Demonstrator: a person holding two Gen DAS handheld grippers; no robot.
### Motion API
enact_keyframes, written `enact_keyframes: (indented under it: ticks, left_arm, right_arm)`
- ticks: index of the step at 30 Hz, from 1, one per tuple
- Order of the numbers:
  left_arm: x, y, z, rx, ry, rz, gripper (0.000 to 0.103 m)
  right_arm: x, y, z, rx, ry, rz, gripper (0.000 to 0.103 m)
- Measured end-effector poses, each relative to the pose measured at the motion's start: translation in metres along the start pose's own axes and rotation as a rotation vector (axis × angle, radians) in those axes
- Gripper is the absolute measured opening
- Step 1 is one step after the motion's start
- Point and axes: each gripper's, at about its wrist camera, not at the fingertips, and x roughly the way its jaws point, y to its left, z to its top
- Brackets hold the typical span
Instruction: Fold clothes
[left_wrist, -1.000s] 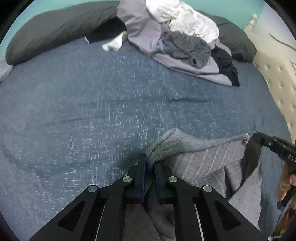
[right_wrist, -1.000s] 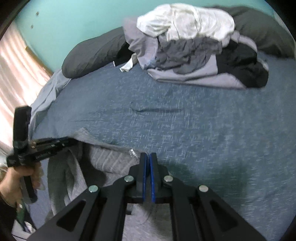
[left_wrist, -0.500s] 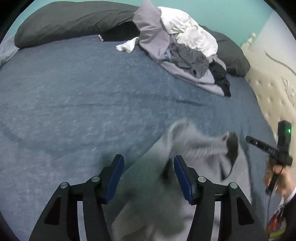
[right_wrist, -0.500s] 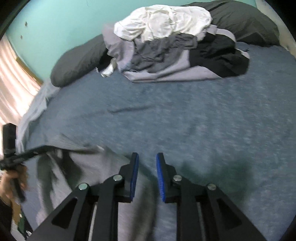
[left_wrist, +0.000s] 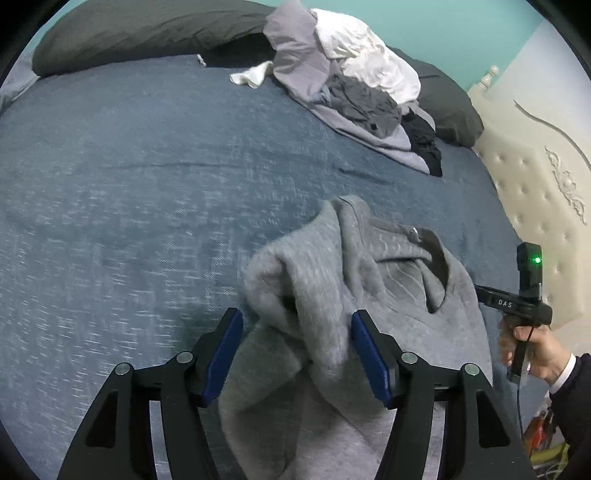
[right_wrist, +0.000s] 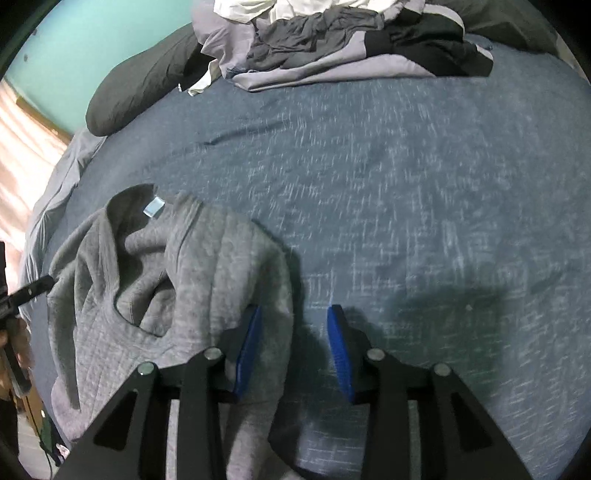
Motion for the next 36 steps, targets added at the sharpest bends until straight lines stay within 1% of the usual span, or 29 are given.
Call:
enact_keyframes:
  ticks: [3, 4, 5, 6, 7, 8, 9, 11, 14, 16, 23, 29, 32, 36]
  left_arm:
    - [0.007, -0.002, 0.000, -0.014, 0.000, -0.019, 0.064]
    - [0.007, -0.004, 0.001, -0.014, -0.010, -0.026, 0.062]
    - [0.008, -0.006, 0.002, -0.007, -0.012, -0.025, 0.056]
    - [0.010, -0.009, 0.003, 0.001, -0.008, -0.020, 0.038]
    - [0.012, -0.011, 0.004, 0.009, -0.003, -0.015, 0.018]
    - [0.015, -0.013, 0.005, 0.016, 0.002, -0.005, 0.008]
    - [0.018, -0.014, 0.005, 0.023, 0.009, 0.008, 0.008]
    - [0.024, -0.016, 0.006, 0.036, 0.023, 0.033, 0.005]
    - [0.023, -0.011, 0.006, 0.023, 0.012, 0.044, 0.004]
    - [0.016, -0.010, 0.006, 0.033, 0.003, 0.055, 0.004]
    - [-0.032, 0.006, 0.018, 0.063, -0.062, 0.105, 0.004]
    - [-0.068, 0.019, 0.036, 0.062, -0.113, 0.146, 0.004]
    - [-0.081, 0.015, 0.050, 0.078, -0.134, 0.150, 0.004]
    - [-0.087, 0.007, 0.074, 0.108, -0.142, 0.162, 0.004]
  right_arm:
    - [0.005, 0.004, -0.005, 0.001, 0.003, 0.018, 0.038]
    - [0.007, 0.006, -0.006, -0.011, 0.013, 0.014, 0.038]
    - [0.009, 0.008, -0.006, -0.023, 0.017, 0.012, 0.038]
    - [0.008, 0.010, -0.007, -0.036, 0.014, 0.014, 0.038]
    - [0.008, 0.012, -0.008, -0.049, 0.011, 0.015, 0.034]
    - [0.008, 0.014, -0.008, -0.062, 0.008, 0.017, 0.018]
    - [0.008, 0.016, -0.009, -0.075, 0.005, 0.019, 0.012]
    - [0.006, 0.020, -0.010, -0.095, -0.003, 0.014, 0.004]
    - [-0.002, 0.024, -0.010, -0.112, -0.026, 0.004, 0.003]
    - [-0.011, 0.026, -0.008, -0.122, -0.048, -0.004, 0.003]
    - [-0.087, 0.027, 0.017, -0.173, -0.220, -0.044, 0.002]
    - [-0.150, 0.028, 0.043, -0.209, -0.357, -0.091, 0.002]
    - [-0.174, 0.028, 0.055, -0.215, -0.404, -0.113, 0.002]
    - [-0.199, 0.029, 0.069, -0.232, -0.438, -0.127, 0.002]
